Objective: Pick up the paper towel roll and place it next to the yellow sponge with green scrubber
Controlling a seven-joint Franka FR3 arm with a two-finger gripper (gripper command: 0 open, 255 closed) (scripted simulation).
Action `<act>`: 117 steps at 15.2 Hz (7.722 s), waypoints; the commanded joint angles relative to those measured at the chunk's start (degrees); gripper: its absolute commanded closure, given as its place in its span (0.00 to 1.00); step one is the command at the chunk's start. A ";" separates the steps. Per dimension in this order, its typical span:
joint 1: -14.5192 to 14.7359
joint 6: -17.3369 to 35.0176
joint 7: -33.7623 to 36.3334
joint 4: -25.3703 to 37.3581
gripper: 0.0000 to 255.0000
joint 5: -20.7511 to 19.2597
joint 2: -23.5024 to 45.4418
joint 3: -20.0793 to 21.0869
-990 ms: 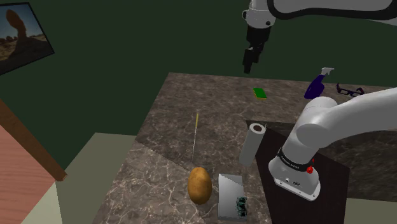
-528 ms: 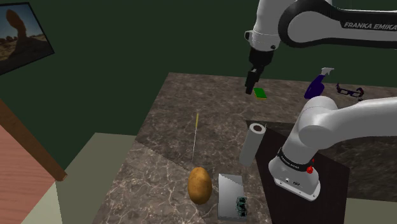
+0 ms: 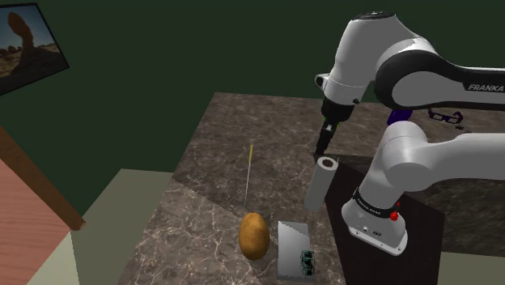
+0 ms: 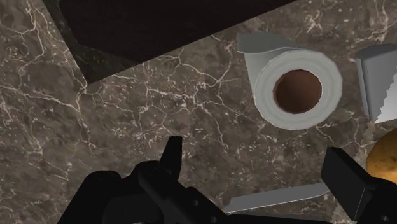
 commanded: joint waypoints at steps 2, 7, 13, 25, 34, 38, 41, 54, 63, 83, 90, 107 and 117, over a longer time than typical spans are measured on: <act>4.09 1.12 2.71 -4.29 0.00 4.66 -3.80 3.52; 5.56 4.15 3.27 -8.07 0.00 6.47 -4.55 5.12; 6.23 6.86 3.35 -10.76 0.00 7.50 -4.42 6.09; 6.25 6.94 3.36 -10.82 1.00 7.54 -4.39 6.12; 4.79 2.69 2.89 -6.14 1.00 5.62 -4.16 4.30; 3.97 0.13 2.65 -2.94 1.00 4.52 -3.60 3.24; 3.42 -1.70 2.51 -0.48 1.00 3.76 -3.02 2.51; 1.56 -9.11 2.09 10.73 1.00 1.10 0.67 -0.06; 0.60 -14.01 1.94 19.02 1.00 -0.28 4.02 -1.34; -0.94 -24.48 0.62 37.55 1.00 -3.53 12.20 -4.48; -1.30 -24.65 -8.50 35.97 1.00 -12.20 10.59 -14.57; -0.63 -20.91 -30.33 44.29 1.00 -31.18 17.77 -39.37; 3.16 -17.01 -41.58 54.23 1.00 -36.45 26.41 -53.59</act>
